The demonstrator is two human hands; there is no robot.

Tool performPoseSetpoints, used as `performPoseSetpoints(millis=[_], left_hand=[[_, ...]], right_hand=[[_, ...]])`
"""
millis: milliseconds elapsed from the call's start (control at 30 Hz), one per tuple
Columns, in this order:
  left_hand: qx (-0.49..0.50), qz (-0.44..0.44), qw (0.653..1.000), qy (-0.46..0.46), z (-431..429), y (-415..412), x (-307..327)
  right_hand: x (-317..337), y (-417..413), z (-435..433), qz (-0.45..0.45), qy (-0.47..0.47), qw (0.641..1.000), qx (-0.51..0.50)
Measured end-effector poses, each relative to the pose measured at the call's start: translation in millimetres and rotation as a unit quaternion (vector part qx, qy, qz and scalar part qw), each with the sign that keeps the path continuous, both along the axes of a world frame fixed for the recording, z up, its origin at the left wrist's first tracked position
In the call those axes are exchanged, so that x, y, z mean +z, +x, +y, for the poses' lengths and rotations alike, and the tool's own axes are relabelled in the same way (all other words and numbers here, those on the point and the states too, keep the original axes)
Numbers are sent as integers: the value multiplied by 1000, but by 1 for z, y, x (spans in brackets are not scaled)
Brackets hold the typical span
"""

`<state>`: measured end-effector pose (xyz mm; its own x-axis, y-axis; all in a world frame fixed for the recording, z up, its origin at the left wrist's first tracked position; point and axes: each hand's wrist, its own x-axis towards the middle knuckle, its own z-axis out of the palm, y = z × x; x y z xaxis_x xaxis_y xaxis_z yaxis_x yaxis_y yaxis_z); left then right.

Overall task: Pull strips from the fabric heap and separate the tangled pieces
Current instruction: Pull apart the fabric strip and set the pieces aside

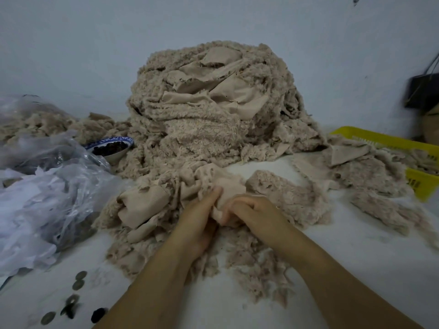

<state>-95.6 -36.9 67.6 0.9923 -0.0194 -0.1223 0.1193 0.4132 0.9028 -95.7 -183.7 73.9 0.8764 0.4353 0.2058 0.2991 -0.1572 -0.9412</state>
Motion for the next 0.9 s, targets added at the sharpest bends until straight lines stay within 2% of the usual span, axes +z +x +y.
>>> performPoseSetpoints(millis=[100, 167, 200, 267, 333, 400, 467, 533, 600, 667, 733, 767, 833, 867, 900], left_hand=[[39, -4, 998, -51, -1, 3, 1], [50, -21, 997, -57, -2, 3, 3], [43, -32, 997, -50, -3, 1, 4], [20, -50, 998, -19, -6, -2, 3], [18, -57, 997, 44, -11, -5, 0], [36, -61, 993, 100, -15, -5, -2], [81, -47, 990, 105, -12, 0, -3], [149, 1, 987, 56, -2, 8, -1], [198, 50, 979, -19, 10, 13, 2], [239, 75, 965, -81, 19, 17, 2], [259, 59, 961, -72, 22, 16, 1], [256, 51, 965, -28, 20, 14, 2], [219, 27, 960, 170, 12, 8, 1], [199, 3, 931, 305, 7, 6, -2], [199, -42, 886, 417, 1, 0, -3]], right_hand=[[-2, 11, -7, -15, -60, 990, -129], [-7, 18, -12, -20, -58, 979, -192], [-8, 19, -14, -18, -42, 980, -195], [-9, 17, -13, 5, 11, 990, -140], [-14, 17, -6, -22, 4, 996, -88], [-17, 21, -3, -70, -30, 985, -152], [-12, 28, -9, -9, 42, 958, -282], [-8, 35, -23, 96, 175, 914, -352], [1, 38, -34, 164, 276, 868, -379], [6, 41, -45, 192, 343, 830, -396], [10, 42, -51, 197, 375, 816, -394], [12, 40, -51, 195, 378, 819, -384], [12, 35, -45, 193, 365, 839, -355], [12, 32, -40, 195, 364, 852, -322], [11, 30, -35, 200, 372, 860, -287]])
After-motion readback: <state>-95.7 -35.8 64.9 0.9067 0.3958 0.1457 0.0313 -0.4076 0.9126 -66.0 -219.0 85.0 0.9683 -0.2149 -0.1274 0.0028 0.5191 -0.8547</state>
